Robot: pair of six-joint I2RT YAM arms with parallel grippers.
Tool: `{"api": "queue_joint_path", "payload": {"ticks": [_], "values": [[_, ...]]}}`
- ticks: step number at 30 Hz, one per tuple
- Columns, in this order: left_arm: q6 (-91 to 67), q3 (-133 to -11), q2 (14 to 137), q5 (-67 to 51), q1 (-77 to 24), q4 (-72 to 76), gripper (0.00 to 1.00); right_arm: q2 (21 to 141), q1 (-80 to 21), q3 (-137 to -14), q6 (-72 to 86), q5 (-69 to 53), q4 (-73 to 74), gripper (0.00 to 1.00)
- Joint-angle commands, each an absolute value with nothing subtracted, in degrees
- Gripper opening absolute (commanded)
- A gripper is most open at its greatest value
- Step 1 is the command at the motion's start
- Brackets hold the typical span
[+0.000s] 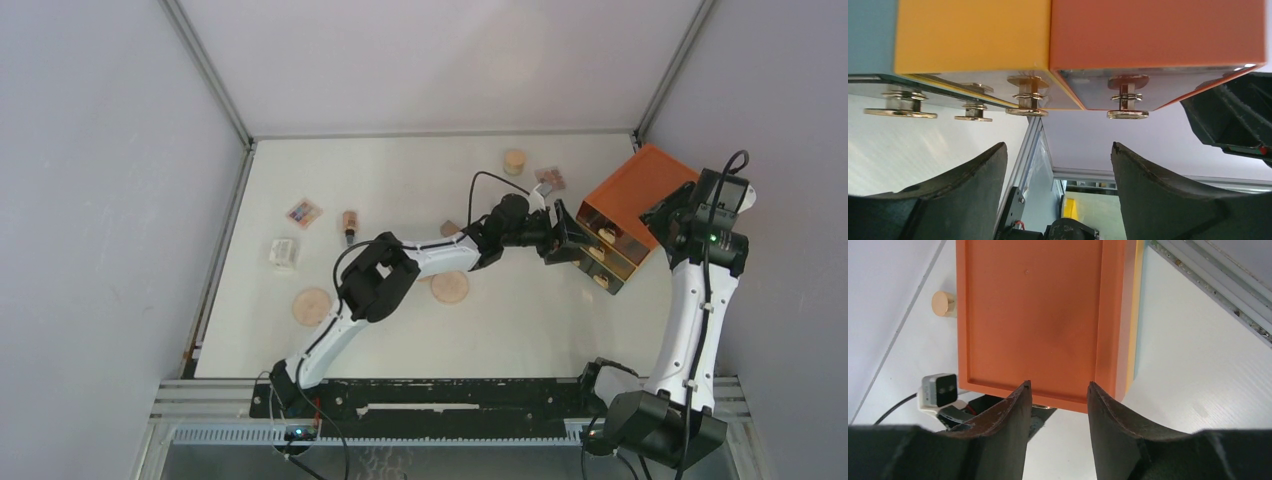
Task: Organize the makeup
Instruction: Open the drawer in the storage box.
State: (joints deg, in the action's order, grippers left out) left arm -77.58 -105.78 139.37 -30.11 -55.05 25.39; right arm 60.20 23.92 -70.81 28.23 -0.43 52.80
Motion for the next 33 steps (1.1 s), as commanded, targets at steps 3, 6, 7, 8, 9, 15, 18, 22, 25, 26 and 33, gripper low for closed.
{"api": "queue_joint_path", "payload": {"ticks": [3,6,7,8,9,15,18,22,25,26,33], "values": [[-82.6,-105.2,141.6,-27.7,-57.1,35.0,0.76,59.2,24.4,-69.3,29.5,-1.3,49.8,0.52],[-82.9,-105.5,142.5,-27.0,-57.3,36.2,0.74,59.1,24.4,-69.1,29.6,-1.7,49.6,0.52],[-83.0,-105.7,142.8,-26.8,-57.3,36.2,0.73,59.0,24.4,-69.1,29.7,-1.8,49.6,0.52],[-83.3,-106.1,143.2,-26.7,-57.3,36.3,0.73,59.0,24.4,-69.1,29.7,-1.9,49.4,0.52],[-83.7,-106.6,143.8,-26.8,-57.3,36.6,0.72,59.0,24.4,-69.1,29.7,-2.0,49.4,0.52],[-85.5,-107.9,145.8,-26.5,-57.3,37.1,0.69,59.1,24.4,-69.0,29.8,-2.5,49.5,0.52],[-86.0,-109.6,147.0,-26.3,-57.3,37.1,0.68,59.1,24.4,-69.1,29.7,-2.6,49.4,0.52],[-86.2,-111.4,147.9,-25.7,-57.2,36.9,0.66,59.1,24.4,-69.1,29.7,-2.7,49.5,0.53],[-86.4,-112.3,148.3,-25.7,-57.2,37.0,0.65,59.1,24.3,-69.0,29.6,-2.9,49.5,0.52],[-86.5,-112.4,148.4,-25.7,-57.2,37.1,0.65,59.0,24.3,-69.0,29.6,-3.0,49.5,0.52],[-86.2,-113.9,148.9,-25.1,-57.2,36.4,0.63,58.8,24.3,-68.3,29.7,-3.5,49.0,0.52]]}}
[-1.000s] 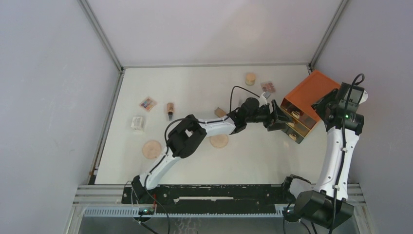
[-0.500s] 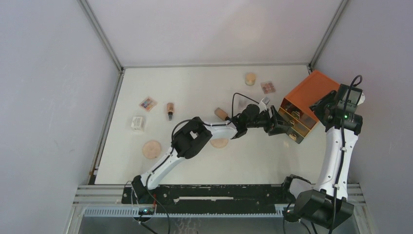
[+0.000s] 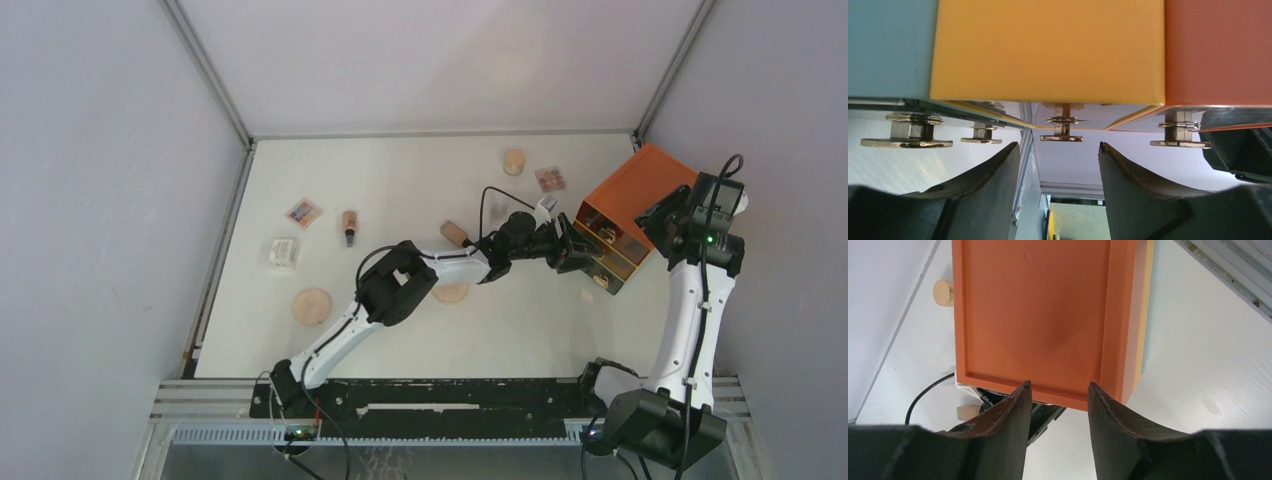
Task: Organize the makeup
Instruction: Open the drawer in the storage box.
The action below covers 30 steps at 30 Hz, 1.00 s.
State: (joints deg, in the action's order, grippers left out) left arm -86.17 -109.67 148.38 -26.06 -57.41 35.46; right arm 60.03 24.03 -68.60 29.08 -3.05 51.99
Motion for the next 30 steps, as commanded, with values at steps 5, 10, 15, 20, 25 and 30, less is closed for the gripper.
{"api": "queue_joint_path", "payload": {"ticks": [5,10,15,20,25,30], "values": [[-85.9,-115.0,149.3,-24.4,-57.1,35.4,0.58,58.9,24.4,-68.3,29.6,-3.8,49.1,0.52],[-86.1,-115.9,149.3,-23.3,-57.0,35.2,0.52,58.8,24.3,-68.1,29.8,-4.2,48.8,0.52],[-85.5,-116.3,148.8,-23.7,-57.0,35.1,0.41,58.6,24.3,-67.8,29.9,-3.9,48.8,0.52],[-82.5,-113.2,146.4,-24.9,-56.9,35.2,0.33,58.2,24.2,-67.4,29.8,-3.6,48.7,0.52],[-77.8,-107.5,141.8,-25.4,-56.5,35.2,0.28,57.9,24.2,-67.3,29.8,-3.3,48.6,0.52],[-72.9,-98.5,135.6,-28.3,-56.1,35.1,0.26,58.1,24.2,-67.0,29.9,-2.9,48.4,0.52]]}}
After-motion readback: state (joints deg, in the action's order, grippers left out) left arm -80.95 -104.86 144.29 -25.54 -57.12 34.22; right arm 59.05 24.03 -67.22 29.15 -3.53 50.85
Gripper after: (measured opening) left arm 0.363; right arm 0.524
